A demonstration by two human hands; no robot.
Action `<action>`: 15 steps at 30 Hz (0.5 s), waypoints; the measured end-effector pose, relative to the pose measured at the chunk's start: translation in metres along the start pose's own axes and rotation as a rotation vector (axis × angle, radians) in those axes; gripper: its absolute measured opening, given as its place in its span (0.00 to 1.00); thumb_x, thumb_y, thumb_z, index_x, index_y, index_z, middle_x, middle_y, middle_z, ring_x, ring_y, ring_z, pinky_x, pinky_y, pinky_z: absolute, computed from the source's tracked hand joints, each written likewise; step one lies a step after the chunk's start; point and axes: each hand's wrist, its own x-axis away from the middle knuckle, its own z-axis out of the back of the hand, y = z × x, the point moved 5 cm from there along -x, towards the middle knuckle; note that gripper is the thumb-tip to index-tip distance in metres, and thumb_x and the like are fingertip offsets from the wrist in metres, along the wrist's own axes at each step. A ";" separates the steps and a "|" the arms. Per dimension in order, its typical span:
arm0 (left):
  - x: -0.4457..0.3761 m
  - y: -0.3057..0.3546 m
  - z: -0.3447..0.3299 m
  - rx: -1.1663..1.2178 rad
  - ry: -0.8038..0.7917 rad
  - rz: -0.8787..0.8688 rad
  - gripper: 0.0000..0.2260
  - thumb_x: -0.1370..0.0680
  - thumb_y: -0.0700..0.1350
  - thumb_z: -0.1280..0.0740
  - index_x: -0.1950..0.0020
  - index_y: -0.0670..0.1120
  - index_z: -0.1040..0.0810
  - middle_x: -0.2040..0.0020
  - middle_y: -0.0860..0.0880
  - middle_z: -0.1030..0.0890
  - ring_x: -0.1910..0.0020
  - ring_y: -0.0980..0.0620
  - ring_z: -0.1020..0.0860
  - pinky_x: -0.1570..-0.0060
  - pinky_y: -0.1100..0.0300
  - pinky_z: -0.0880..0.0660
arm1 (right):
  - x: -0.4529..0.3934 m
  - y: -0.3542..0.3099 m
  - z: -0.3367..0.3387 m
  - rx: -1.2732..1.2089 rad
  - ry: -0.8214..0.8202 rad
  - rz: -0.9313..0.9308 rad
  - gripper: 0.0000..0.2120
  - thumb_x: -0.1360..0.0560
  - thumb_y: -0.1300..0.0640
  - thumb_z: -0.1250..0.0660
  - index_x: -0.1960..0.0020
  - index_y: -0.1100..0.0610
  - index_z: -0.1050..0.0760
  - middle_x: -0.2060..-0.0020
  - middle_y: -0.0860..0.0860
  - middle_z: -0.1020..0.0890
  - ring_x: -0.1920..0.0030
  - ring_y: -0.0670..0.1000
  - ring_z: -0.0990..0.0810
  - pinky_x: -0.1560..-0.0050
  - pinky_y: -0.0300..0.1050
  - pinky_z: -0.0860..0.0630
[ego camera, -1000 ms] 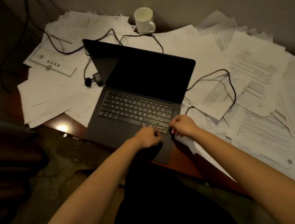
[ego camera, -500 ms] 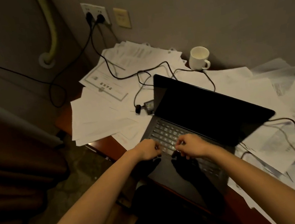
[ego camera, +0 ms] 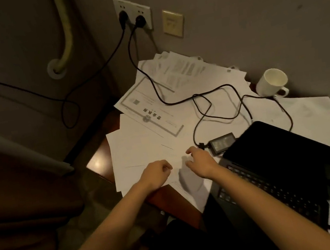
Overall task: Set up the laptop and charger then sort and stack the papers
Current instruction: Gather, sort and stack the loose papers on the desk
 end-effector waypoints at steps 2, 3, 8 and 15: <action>-0.007 -0.011 0.005 0.035 0.111 -0.020 0.11 0.20 0.42 0.40 0.41 0.47 0.21 0.42 0.47 0.20 0.44 0.49 0.23 0.44 0.58 0.28 | -0.018 -0.013 -0.008 0.022 0.029 0.011 0.22 0.22 0.58 0.40 0.29 0.60 0.38 0.33 0.58 0.31 0.35 0.57 0.30 0.39 0.47 0.31; -0.011 -0.015 0.007 0.045 0.176 -0.045 0.12 0.20 0.40 0.40 0.40 0.46 0.21 0.42 0.47 0.21 0.43 0.49 0.24 0.43 0.60 0.29 | -0.027 -0.018 -0.011 0.041 0.046 0.020 0.23 0.21 0.58 0.40 0.28 0.60 0.39 0.32 0.57 0.32 0.33 0.56 0.32 0.37 0.48 0.32; -0.028 -0.028 0.016 -0.176 0.508 -0.202 0.14 0.23 0.38 0.37 0.38 0.45 0.22 0.35 0.44 0.24 0.34 0.44 0.28 0.32 0.53 0.39 | -0.068 -0.037 -0.017 0.172 0.198 0.094 0.27 0.21 0.61 0.42 0.24 0.60 0.46 0.25 0.60 0.44 0.25 0.57 0.45 0.29 0.47 0.42; -0.047 -0.065 -0.003 -0.510 0.447 -0.195 0.23 0.19 0.52 0.52 0.26 0.48 0.35 0.26 0.45 0.34 0.26 0.46 0.37 0.28 0.46 0.49 | -0.111 -0.047 -0.026 0.366 0.388 0.183 0.24 0.19 0.54 0.43 0.26 0.60 0.42 0.26 0.63 0.43 0.25 0.60 0.48 0.26 0.53 0.49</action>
